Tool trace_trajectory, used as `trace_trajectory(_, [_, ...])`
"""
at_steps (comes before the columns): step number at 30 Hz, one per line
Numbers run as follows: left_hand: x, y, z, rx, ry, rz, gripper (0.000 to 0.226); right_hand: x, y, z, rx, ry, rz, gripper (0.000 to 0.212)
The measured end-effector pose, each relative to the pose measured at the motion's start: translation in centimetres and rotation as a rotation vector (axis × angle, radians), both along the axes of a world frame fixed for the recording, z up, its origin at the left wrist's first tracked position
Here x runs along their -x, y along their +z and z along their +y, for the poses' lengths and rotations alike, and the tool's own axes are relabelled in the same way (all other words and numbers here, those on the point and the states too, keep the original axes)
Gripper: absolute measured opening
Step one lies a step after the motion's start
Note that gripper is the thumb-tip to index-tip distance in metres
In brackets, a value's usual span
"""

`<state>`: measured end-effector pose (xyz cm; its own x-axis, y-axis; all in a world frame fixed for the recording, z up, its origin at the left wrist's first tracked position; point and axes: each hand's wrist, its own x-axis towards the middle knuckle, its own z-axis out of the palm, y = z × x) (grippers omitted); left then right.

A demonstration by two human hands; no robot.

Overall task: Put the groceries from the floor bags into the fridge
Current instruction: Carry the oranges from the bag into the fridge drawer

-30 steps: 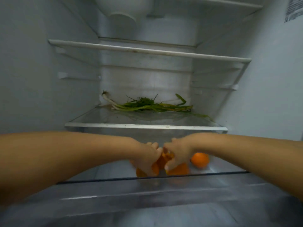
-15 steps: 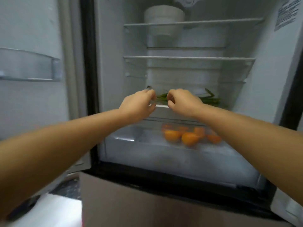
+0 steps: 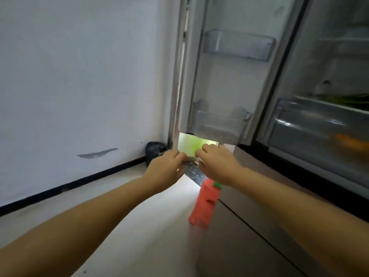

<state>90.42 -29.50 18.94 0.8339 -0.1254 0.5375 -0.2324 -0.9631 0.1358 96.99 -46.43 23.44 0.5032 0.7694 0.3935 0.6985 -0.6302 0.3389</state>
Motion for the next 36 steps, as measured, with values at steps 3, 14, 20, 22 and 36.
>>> trace_trajectory(3, [8.4, -4.7, 9.5, 0.071, 0.209, 0.123, 0.028, 5.0, -4.3, 10.3, 0.091, 0.116, 0.113, 0.019])
trace_trajectory(14, [40.9, -11.6, 41.4, 0.158, 0.938, 0.441, 0.03, 27.6, -17.4, 46.4, 0.23, 0.509, 0.508, 0.032])
trace_trajectory(20, [45.0, -17.1, 48.5, 0.369, 1.043, 0.572, 0.027, 31.7, -20.7, 58.1, 0.359, 0.516, 0.613, 0.033])
trace_trajectory(22, [44.5, -17.9, 52.0, 0.397, 1.04, 0.587, 0.028, 31.3, -21.4, 61.9, 0.395, 0.527, 0.601, 0.034])
trace_trajectory(36, [42.8, -18.6, 81.6, 0.509, 1.129, 0.574, 0.023, 27.1, -24.6, 93.9, 0.585, 0.602, 0.632, 0.034])
